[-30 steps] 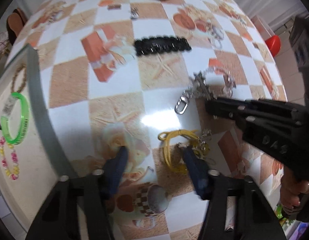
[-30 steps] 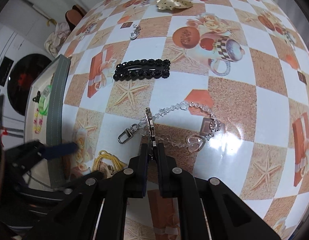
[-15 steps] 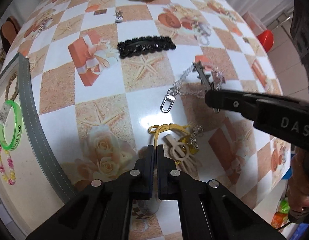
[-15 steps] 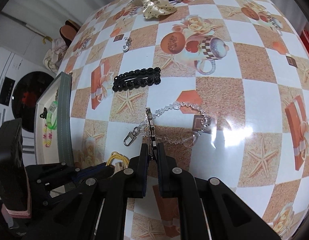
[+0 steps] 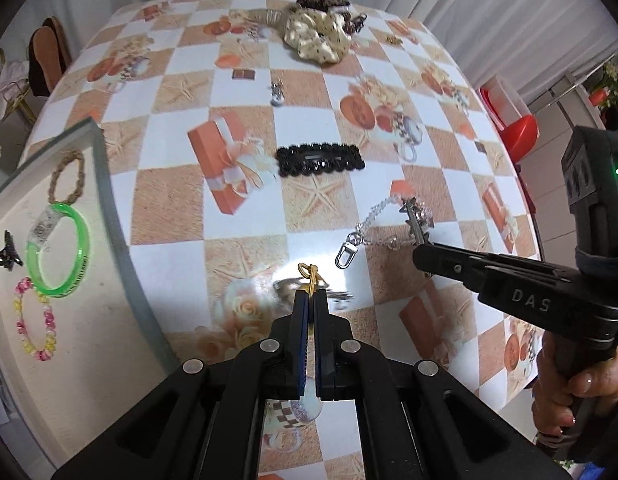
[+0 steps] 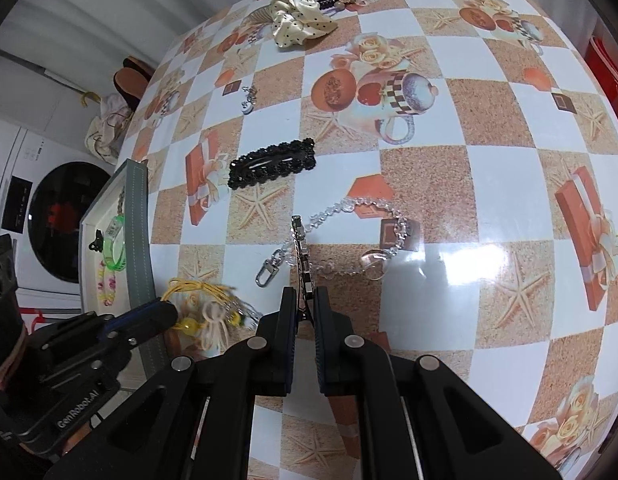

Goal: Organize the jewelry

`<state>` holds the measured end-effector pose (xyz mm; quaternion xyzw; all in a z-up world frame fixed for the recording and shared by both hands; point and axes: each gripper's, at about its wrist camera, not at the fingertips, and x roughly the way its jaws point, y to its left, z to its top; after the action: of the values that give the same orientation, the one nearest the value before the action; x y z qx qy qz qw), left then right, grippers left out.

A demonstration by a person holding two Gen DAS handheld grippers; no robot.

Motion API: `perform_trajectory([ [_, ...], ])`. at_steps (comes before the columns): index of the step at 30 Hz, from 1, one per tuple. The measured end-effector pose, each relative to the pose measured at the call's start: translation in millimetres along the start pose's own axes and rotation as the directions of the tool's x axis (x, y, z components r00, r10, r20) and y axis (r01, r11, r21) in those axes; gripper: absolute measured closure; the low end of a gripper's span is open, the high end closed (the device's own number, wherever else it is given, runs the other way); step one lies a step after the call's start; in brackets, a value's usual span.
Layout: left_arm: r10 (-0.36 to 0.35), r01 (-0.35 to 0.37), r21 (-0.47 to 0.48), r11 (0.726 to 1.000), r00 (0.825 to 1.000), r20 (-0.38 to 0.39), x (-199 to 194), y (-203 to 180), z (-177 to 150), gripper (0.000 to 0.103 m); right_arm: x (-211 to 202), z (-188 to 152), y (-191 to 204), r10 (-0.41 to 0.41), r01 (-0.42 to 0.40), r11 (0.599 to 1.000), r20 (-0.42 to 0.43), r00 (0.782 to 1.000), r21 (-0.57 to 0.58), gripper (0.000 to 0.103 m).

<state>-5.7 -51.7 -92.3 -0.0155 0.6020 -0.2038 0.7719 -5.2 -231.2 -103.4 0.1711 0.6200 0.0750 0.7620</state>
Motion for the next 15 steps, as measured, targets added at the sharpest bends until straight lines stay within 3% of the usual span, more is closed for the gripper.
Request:
perform_trajectory([
  [15, -0.032, 0.036, -0.036, 0.999, 0.995, 0.091, -64, 13, 4, 0.096, -9, 2, 32, 0.014, -0.014, 0.999, 0.014, 1.000, -0.031, 0.094],
])
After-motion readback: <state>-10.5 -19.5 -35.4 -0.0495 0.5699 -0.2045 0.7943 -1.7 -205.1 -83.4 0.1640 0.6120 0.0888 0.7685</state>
